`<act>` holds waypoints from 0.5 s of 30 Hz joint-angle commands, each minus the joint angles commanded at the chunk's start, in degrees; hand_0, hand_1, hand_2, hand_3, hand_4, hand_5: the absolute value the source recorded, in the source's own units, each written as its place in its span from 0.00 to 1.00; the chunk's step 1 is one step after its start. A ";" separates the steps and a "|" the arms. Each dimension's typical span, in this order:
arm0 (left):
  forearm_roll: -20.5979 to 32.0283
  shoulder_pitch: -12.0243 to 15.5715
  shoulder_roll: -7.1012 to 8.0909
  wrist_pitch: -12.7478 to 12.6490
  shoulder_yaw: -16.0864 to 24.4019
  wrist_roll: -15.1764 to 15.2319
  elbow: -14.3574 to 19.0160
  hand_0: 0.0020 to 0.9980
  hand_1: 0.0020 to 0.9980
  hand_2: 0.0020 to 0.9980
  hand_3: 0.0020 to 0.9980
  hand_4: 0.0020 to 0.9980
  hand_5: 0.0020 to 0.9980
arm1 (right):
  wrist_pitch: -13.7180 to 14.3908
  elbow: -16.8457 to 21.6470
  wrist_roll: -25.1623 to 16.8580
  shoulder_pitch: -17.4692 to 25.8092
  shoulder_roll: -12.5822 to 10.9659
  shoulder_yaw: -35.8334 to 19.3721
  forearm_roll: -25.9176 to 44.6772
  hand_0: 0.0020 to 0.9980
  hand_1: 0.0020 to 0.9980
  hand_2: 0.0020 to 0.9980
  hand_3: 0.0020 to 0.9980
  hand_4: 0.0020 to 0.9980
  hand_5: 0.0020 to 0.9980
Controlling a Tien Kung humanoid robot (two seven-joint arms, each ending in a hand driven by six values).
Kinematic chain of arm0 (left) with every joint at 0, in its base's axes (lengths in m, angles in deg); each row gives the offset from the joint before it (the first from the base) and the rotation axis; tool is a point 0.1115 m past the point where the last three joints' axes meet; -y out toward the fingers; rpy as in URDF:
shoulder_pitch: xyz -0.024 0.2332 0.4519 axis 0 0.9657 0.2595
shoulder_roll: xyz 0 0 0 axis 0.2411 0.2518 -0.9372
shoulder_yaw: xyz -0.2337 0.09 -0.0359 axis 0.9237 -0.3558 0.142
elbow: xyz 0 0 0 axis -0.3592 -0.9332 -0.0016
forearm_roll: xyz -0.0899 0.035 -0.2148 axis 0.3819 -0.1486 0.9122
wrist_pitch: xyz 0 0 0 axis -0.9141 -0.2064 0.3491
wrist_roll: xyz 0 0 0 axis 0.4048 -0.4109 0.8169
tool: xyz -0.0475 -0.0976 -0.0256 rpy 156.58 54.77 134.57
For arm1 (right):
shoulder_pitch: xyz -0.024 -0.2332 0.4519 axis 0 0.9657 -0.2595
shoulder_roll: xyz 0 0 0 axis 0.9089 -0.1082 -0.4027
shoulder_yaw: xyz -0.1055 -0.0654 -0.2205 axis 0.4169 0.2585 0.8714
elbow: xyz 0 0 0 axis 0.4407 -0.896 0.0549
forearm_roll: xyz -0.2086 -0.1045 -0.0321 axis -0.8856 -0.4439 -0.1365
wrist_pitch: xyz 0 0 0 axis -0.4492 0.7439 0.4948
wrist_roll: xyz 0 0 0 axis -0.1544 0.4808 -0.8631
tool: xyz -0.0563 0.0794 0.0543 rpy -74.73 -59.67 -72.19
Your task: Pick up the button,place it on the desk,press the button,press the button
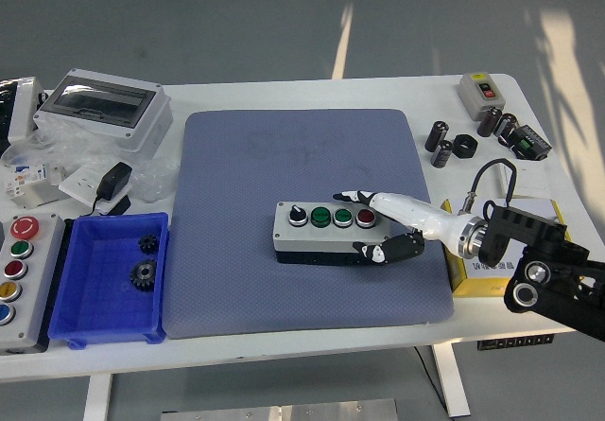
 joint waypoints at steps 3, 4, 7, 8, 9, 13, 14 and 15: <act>-0.16 -0.07 0.11 0.02 0.07 -0.04 0.00 0.62 0.57 0.55 0.60 0.60 0.17 | -0.09 -0.18 0.10 -0.36 -0.12 0.44 0.07 1.00 0.96 0.99 1.00 0.51 0.00; -0.21 -0.09 0.14 0.02 0.11 -0.04 0.00 0.62 0.57 0.55 0.60 0.60 0.17 | -0.12 -0.29 0.14 -0.45 -0.12 0.58 0.05 1.00 0.96 0.99 1.00 0.51 0.00; -0.29 -0.12 0.22 0.03 0.17 -0.05 0.00 0.62 0.57 0.55 0.60 0.60 0.16 | -0.20 -0.65 0.26 -0.59 -0.02 0.88 0.14 1.00 0.98 1.00 1.00 0.55 0.01; -0.27 -0.12 0.24 0.04 0.16 -0.06 0.00 0.62 0.57 0.55 0.60 0.60 0.16 | -0.22 -0.74 0.29 -0.61 0.04 0.94 0.23 1.00 0.98 1.00 1.00 0.55 0.01; -0.28 -0.12 0.25 0.04 0.17 -0.07 0.00 0.62 0.57 0.55 0.60 0.60 0.16 | -0.24 -0.81 0.32 -0.63 0.09 1.01 0.28 1.00 0.98 1.00 1.00 0.55 0.01; -0.28 -0.07 0.32 0.04 0.19 -0.13 0.00 0.62 0.57 0.55 0.60 0.60 0.15 | -0.28 -0.94 0.41 -0.78 0.29 1.31 0.34 1.00 0.99 1.00 1.00 0.58 0.00; -0.31 -0.06 0.35 0.05 0.21 -0.16 0.00 0.62 0.57 0.55 0.60 0.60 0.15 | -0.29 -0.97 0.43 -0.80 0.34 1.30 0.32 1.00 0.99 1.00 1.00 0.58 0.00; -0.40 -0.04 0.39 0.04 0.29 -0.19 0.00 0.62 0.57 0.55 0.60 0.60 0.15 | -0.31 -1.00 0.44 -0.81 0.39 1.28 0.27 1.00 0.99 1.00 1.00 0.58 0.00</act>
